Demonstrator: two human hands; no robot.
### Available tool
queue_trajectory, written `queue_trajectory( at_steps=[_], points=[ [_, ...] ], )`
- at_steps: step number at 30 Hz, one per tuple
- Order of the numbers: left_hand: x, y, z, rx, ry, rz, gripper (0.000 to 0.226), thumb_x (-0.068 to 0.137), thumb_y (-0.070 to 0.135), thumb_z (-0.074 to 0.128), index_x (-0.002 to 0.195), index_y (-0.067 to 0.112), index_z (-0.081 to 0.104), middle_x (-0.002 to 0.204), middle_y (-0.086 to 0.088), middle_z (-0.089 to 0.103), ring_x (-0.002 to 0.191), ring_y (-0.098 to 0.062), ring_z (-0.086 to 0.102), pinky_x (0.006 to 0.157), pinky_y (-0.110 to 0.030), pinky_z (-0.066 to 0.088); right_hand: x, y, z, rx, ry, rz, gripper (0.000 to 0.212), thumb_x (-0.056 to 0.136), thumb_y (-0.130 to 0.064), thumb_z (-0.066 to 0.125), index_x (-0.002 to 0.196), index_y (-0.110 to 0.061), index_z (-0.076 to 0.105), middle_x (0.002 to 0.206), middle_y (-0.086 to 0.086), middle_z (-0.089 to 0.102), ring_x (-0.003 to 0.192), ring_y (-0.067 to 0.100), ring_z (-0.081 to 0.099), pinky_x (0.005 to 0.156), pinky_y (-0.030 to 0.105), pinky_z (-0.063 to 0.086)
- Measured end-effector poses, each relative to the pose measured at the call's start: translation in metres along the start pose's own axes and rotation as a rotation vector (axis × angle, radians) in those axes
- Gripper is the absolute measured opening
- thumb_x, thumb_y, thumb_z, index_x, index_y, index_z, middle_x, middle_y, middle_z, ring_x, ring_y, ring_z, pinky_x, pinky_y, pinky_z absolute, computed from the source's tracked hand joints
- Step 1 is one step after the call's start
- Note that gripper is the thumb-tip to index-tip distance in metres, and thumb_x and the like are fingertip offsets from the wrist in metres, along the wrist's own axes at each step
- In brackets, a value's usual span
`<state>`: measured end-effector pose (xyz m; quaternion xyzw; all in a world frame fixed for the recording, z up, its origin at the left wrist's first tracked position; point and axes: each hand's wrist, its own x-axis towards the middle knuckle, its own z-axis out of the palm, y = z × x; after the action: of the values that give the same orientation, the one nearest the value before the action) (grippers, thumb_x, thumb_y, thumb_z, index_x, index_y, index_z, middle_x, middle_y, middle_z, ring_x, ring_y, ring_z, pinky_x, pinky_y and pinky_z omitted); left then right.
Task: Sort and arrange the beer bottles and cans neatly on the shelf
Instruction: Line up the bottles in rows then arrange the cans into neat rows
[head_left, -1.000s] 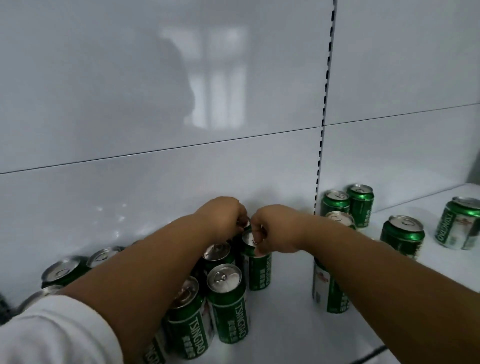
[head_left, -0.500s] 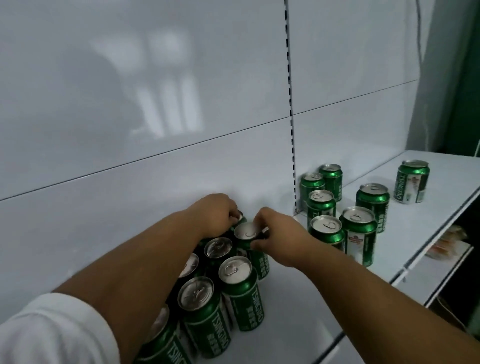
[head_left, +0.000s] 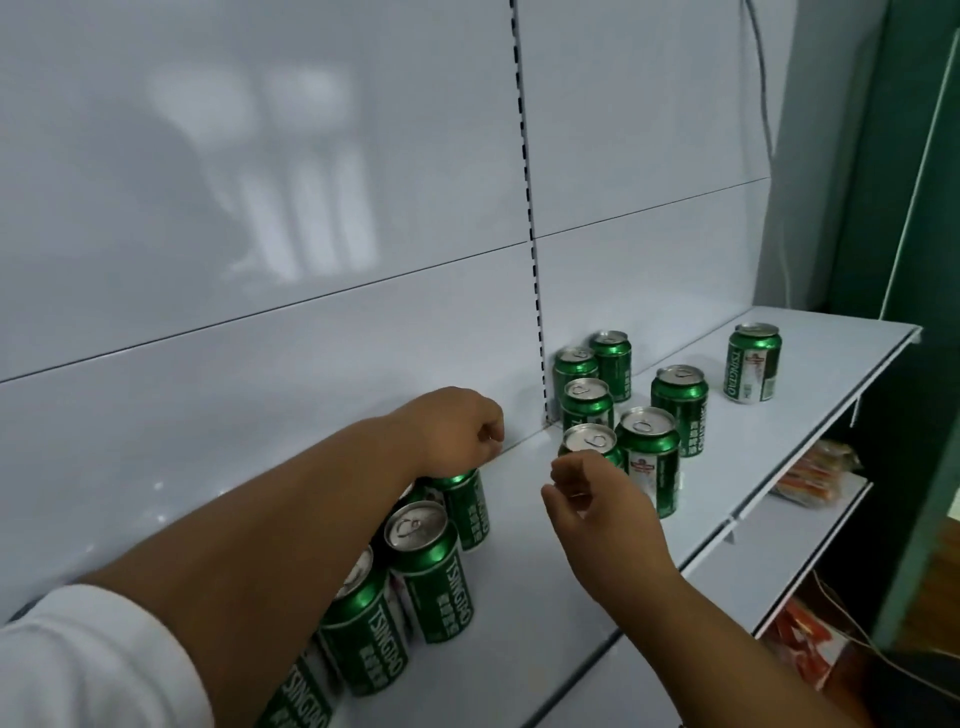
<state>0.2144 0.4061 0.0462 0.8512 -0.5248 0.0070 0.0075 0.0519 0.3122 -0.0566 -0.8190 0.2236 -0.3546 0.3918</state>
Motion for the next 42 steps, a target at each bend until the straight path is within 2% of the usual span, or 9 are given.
queue_trajectory(
  at_steps=[5, 9, 16, 18, 21, 26, 31, 38, 42],
  points=[
    [0.022, 0.035, 0.002, -0.077, 0.031, 0.001, 0.030, 0.096, 0.040, 0.057, 0.122, 0.027, 0.061, 0.115, 0.009, 0.064, 0.093, -0.008, 0.053, 0.082, -0.024, 0.041, 0.008, 0.014, -0.025, 0.060, 0.055, 0.045, 0.037, 0.091, -0.022, 0.065, 0.125, -0.029, 0.053, 0.082, -0.018, 0.061, 0.077, -0.002, 0.059, 0.071, 0.019, 0.048],
    [0.040, 0.070, 0.009, -0.180, -0.016, -0.004, 0.047, 0.093, 0.050, 0.058, 0.134, 0.027, 0.054, 0.126, 0.008, 0.058, 0.101, -0.009, 0.054, 0.088, -0.027, 0.043, 0.006, 0.038, -0.034, 0.059, 0.012, 0.081, 0.038, 0.092, -0.018, 0.061, 0.129, -0.026, 0.052, 0.086, -0.014, 0.061, 0.080, 0.007, 0.058, 0.076, 0.032, 0.051],
    [0.044, 0.091, 0.007, -0.081, -0.118, -0.036, 0.053, 0.088, 0.045, 0.068, 0.135, 0.025, 0.055, 0.125, 0.000, 0.056, 0.115, -0.018, 0.055, 0.096, -0.031, 0.043, 0.003, 0.059, -0.036, 0.151, -0.108, 0.017, 0.051, 0.092, -0.012, 0.058, 0.138, -0.030, 0.047, 0.096, -0.014, 0.056, 0.080, -0.002, 0.052, 0.065, 0.003, 0.036],
    [0.039, 0.090, 0.001, -0.029, -0.130, -0.066, 0.054, 0.086, 0.039, 0.072, 0.135, 0.025, 0.056, 0.122, -0.001, 0.056, 0.111, -0.018, 0.056, 0.096, -0.032, 0.046, 0.005, 0.062, -0.033, 0.189, -0.093, -0.035, 0.047, 0.089, -0.011, 0.062, 0.133, -0.027, 0.052, 0.106, -0.012, 0.051, 0.090, 0.001, 0.052, 0.076, 0.011, 0.044],
    [0.026, 0.087, -0.010, 0.027, -0.159, -0.134, 0.058, 0.084, 0.039, 0.073, 0.137, 0.028, 0.053, 0.121, 0.001, 0.053, 0.112, -0.017, 0.054, 0.100, -0.034, 0.044, 0.008, 0.065, -0.022, 0.223, -0.115, -0.106, 0.043, 0.085, -0.013, 0.068, 0.124, -0.026, 0.055, 0.109, -0.012, 0.046, 0.097, 0.012, 0.055, 0.086, 0.037, 0.053],
    [-0.003, 0.080, -0.022, 0.052, -0.181, -0.265, 0.057, 0.083, 0.036, 0.075, 0.136, 0.028, 0.055, 0.113, 0.007, 0.050, 0.105, -0.014, 0.054, 0.096, -0.032, 0.046, 0.008, 0.060, 0.002, 0.325, -0.232, -0.124, 0.041, 0.084, -0.019, 0.072, 0.120, -0.029, 0.054, 0.106, -0.012, 0.050, 0.097, 0.008, 0.053, 0.087, 0.033, 0.051],
    [-0.027, 0.069, -0.020, 0.090, -0.221, -0.323, 0.059, 0.080, 0.036, 0.075, 0.135, 0.028, 0.054, 0.125, 0.003, 0.053, 0.114, -0.018, 0.054, 0.101, -0.038, 0.045, -0.004, 0.045, 0.021, 0.402, -0.362, -0.065, 0.038, 0.084, -0.023, 0.074, 0.107, -0.038, 0.049, 0.109, -0.011, 0.053, 0.094, 0.005, 0.055, 0.085, 0.031, 0.052],
    [-0.040, 0.052, -0.011, 0.077, -0.197, -0.285, 0.056, 0.081, 0.032, 0.076, 0.132, 0.024, 0.056, 0.123, 0.002, 0.055, 0.108, -0.016, 0.055, 0.087, -0.025, 0.042, -0.010, 0.039, 0.031, 0.314, -0.363, -0.093, 0.035, 0.084, -0.022, 0.074, 0.108, -0.031, 0.051, 0.104, -0.011, 0.051, 0.094, 0.007, 0.056, 0.084, 0.027, 0.053],
    [-0.039, 0.043, -0.010, 0.067, -0.215, -0.238, 0.057, 0.079, 0.035, 0.076, 0.132, 0.027, 0.056, 0.123, 0.001, 0.054, 0.113, -0.016, 0.054, 0.099, -0.036, 0.047, -0.013, 0.034, 0.033, 0.292, -0.336, -0.043, 0.036, 0.081, -0.022, 0.076, 0.106, -0.029, 0.051, 0.106, -0.007, 0.054, 0.094, 0.006, 0.057, 0.085, 0.031, 0.054]
  ],
)
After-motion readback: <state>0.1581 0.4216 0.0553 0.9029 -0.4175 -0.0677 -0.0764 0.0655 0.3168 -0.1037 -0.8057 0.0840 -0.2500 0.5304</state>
